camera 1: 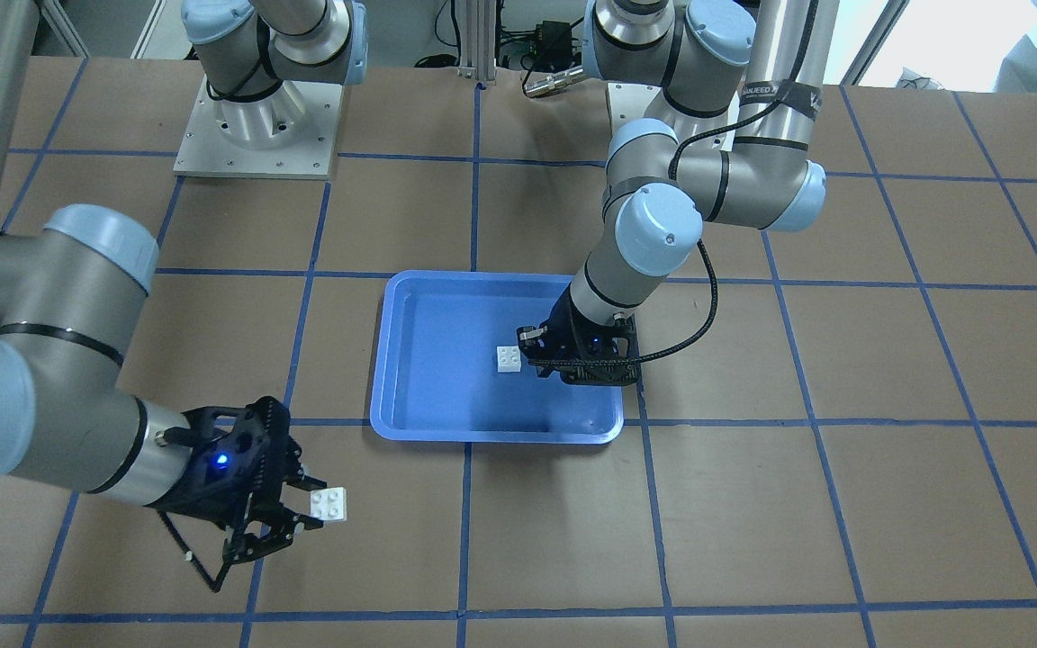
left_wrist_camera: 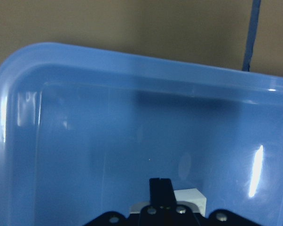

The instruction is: Assemble white blocks and place on blue tray

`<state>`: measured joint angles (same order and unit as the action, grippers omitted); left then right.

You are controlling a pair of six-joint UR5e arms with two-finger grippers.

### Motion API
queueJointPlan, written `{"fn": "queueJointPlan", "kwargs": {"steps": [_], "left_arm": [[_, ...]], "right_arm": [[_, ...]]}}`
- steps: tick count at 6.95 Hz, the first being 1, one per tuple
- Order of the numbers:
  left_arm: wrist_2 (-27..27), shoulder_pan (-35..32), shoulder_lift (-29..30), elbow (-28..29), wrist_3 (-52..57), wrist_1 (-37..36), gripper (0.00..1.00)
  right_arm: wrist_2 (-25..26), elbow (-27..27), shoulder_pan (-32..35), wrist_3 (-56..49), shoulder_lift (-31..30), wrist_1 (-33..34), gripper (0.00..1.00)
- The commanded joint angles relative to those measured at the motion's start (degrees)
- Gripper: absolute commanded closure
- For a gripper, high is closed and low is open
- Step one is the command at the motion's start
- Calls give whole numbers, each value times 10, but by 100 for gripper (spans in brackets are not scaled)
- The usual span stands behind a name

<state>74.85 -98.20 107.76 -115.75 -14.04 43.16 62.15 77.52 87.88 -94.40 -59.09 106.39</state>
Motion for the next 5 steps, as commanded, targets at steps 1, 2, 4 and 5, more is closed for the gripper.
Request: {"fn": "queueJointPlan", "kwargs": {"steps": [1, 2, 4, 5], "left_arm": [[1, 1, 7, -12, 23, -13, 90], [2, 2, 4, -18, 26, -21, 90], [0, -3, 20, -17, 23, -30, 90], [-1, -1, 13, -18, 32, -33, 90]], "right_arm": [[2, 105, 59, 84, -70, 65, 92], [5, 179, 80, 141, -92, 153, 92], [-2, 342, 88, 182, -106, 383, 92], [3, 390, 89, 195, -110, 414, 92]]}}
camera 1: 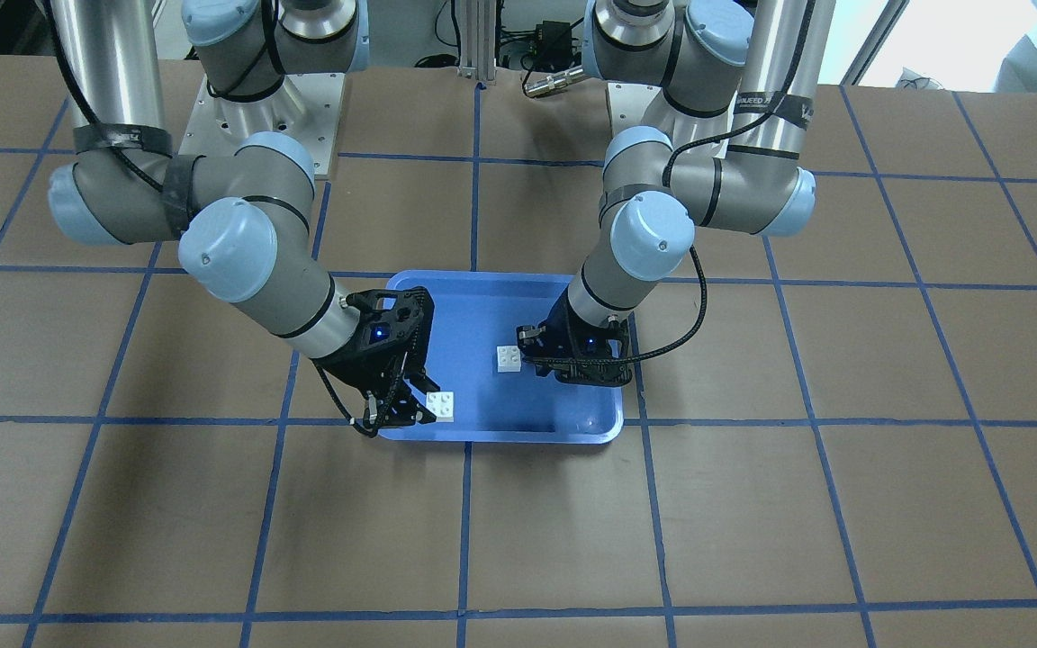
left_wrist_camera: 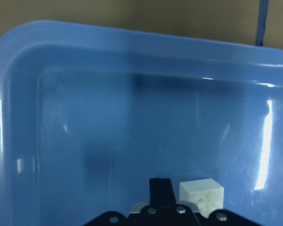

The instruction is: Assemble white blocks and place on blue tray

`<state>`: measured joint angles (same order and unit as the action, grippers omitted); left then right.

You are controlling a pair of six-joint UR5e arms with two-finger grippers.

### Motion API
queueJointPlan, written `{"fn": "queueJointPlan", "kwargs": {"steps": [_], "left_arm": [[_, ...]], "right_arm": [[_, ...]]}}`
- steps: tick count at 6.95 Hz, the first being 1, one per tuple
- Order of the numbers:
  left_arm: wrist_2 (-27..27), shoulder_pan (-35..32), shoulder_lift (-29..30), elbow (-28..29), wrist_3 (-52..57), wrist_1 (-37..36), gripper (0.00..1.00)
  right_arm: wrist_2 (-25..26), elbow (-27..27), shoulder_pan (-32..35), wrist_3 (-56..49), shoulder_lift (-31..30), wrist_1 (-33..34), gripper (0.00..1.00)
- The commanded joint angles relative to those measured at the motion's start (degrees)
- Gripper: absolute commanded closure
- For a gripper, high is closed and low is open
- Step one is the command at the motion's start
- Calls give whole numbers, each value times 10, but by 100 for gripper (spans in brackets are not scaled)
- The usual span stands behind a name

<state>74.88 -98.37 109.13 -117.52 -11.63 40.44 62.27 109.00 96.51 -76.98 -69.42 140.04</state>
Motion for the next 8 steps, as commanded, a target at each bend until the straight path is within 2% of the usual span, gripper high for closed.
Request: {"fn": "queueJointPlan", "kwargs": {"steps": [1, 3, 7, 8], "left_arm": [[-3, 1, 0, -3, 19, -5, 90], [-51, 0, -3, -3, 18, -4, 90], [-43, 2, -7, -3, 19, -1, 90], [-23, 3, -10, -3, 20, 0, 89]], "right_arm": [[4, 102, 3, 29, -20, 80, 91], [3, 108, 17, 96, -23, 81, 89], [4, 126, 36, 76, -8, 138, 87], [4, 132, 36, 69, 2, 169, 87]]}}
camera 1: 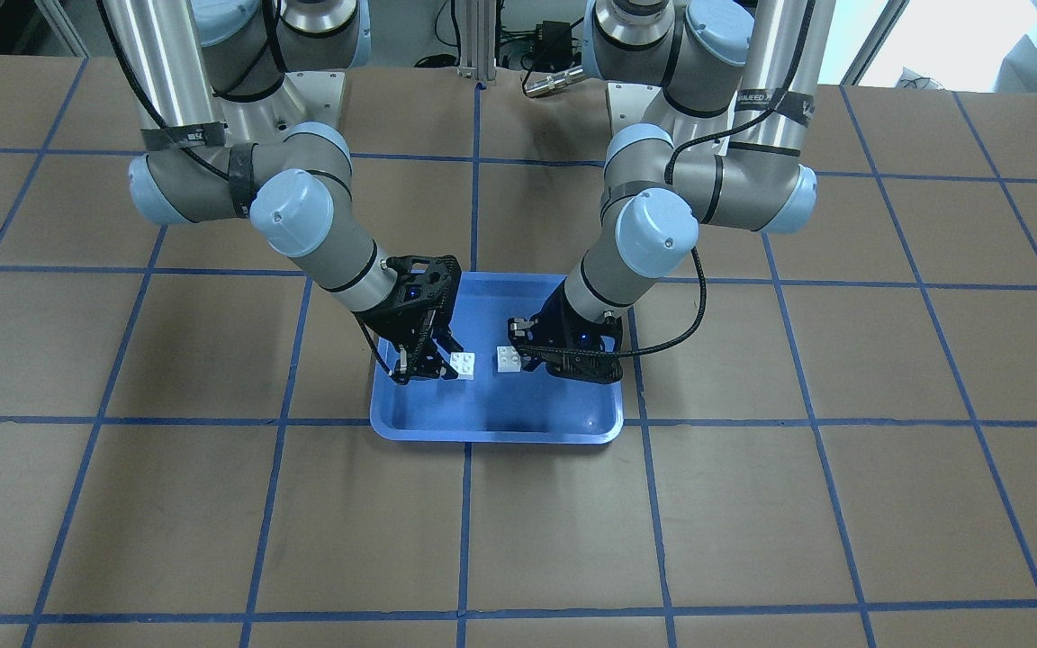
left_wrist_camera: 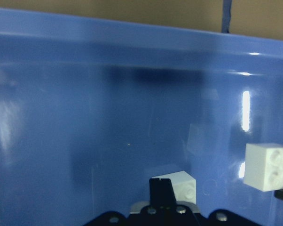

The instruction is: Assemble white blocks and place on blue tray

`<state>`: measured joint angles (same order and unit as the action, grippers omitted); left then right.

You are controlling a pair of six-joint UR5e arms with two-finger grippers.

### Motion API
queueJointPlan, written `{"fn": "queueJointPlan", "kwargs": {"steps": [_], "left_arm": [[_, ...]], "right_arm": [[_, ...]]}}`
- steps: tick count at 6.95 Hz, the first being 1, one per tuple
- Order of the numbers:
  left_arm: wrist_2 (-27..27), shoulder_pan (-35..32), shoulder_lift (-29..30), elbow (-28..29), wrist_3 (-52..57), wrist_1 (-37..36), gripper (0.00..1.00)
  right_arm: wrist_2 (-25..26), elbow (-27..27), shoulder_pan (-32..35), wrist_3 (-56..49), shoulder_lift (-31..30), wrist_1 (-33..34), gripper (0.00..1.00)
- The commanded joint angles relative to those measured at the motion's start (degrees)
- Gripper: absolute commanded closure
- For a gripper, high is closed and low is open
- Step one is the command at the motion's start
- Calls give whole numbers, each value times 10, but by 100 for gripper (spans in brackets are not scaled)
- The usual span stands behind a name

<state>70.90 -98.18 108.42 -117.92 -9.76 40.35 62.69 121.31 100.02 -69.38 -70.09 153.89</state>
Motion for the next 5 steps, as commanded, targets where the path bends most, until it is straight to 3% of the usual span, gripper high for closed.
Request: {"fn": "queueJointPlan", "kwargs": {"steps": [1, 5], "left_arm": [[28, 1, 1, 0, 3, 0, 90], [25, -2, 5, -6, -8, 0, 90]], "right_arm": [[-1, 11, 3, -32, 12, 38, 87], [19, 19, 29, -40, 17, 38, 87]]}}
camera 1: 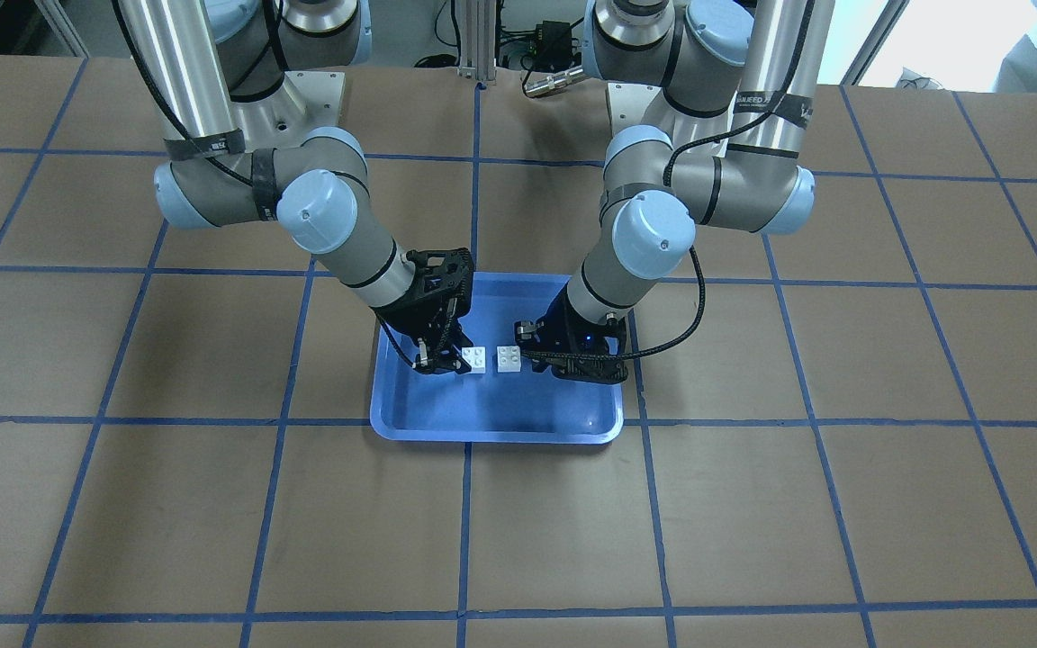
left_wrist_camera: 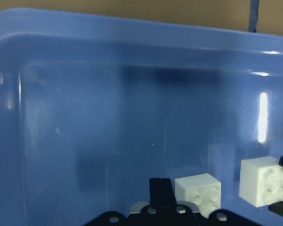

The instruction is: Assemble white blocks and place on blue tray

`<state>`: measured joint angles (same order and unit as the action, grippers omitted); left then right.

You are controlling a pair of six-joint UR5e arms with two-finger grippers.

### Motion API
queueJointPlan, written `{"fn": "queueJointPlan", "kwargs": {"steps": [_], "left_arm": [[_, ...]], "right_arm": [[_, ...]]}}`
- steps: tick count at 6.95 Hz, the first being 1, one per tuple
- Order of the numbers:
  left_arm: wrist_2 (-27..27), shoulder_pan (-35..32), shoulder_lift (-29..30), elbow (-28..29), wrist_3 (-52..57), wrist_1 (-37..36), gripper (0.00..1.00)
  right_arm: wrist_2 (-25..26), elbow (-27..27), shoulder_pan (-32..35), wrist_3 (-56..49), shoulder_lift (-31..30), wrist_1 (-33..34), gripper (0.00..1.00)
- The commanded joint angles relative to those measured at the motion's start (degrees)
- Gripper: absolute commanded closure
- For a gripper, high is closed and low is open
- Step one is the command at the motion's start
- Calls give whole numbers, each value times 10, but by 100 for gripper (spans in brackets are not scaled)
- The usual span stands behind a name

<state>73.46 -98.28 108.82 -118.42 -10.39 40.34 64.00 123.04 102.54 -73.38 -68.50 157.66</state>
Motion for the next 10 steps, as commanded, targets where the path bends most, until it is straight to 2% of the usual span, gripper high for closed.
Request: {"fn": "queueJointPlan", "kwargs": {"steps": [1, 10], "left_arm": [[0, -1, 0, -1, -2, 0, 90], [-3, -2, 0, -1, -3, -1, 90]], "right_arm": [[5, 2, 6, 6, 0, -1, 87], [5, -6, 24, 30, 12, 5, 87]]}}
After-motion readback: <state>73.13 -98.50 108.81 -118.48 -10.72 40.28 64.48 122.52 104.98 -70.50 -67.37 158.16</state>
